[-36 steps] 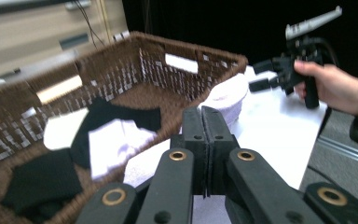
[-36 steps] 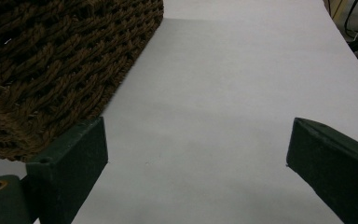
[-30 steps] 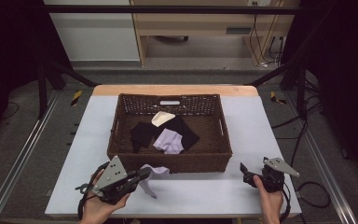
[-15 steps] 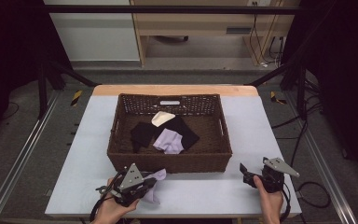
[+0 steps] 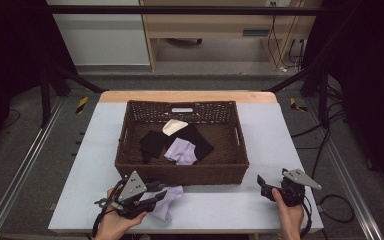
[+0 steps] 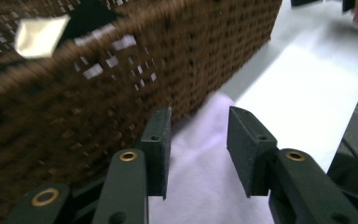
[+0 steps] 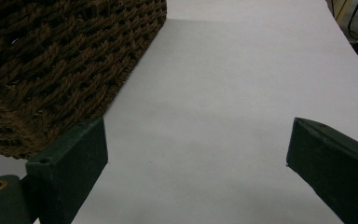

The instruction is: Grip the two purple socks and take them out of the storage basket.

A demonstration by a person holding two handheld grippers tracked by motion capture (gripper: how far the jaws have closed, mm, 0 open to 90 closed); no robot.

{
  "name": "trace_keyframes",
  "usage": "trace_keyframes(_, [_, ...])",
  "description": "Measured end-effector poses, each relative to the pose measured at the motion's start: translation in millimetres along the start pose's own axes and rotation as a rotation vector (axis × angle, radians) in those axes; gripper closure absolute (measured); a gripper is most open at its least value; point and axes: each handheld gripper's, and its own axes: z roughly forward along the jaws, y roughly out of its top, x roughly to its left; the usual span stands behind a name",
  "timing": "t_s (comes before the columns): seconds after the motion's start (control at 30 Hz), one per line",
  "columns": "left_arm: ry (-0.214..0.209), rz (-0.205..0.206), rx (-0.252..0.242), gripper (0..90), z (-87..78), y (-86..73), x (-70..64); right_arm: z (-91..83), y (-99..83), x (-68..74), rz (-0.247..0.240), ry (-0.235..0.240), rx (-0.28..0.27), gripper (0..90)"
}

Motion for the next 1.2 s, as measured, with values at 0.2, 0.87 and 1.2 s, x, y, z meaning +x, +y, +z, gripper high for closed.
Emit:
trace_keyframes(0.2, [0.042,-0.004,-0.076,55.3,-18.4,17.2,5.5,0.1,0.2,-0.1,0.005,0.001,0.008,5.6])
trace_keyframes(0.87, [0.152,-0.032,-0.202,52.9,-18.1,93.0,52.4,0.0,0.0,-1.6,0.015,0.000,0.001,5.6])
trace_keyframes(1.2, [0.181,-0.039,-0.185,52.7,12.6,120.1,68.0,-0.5,0.3,-1.9,0.030,0.010,0.002,5.6])
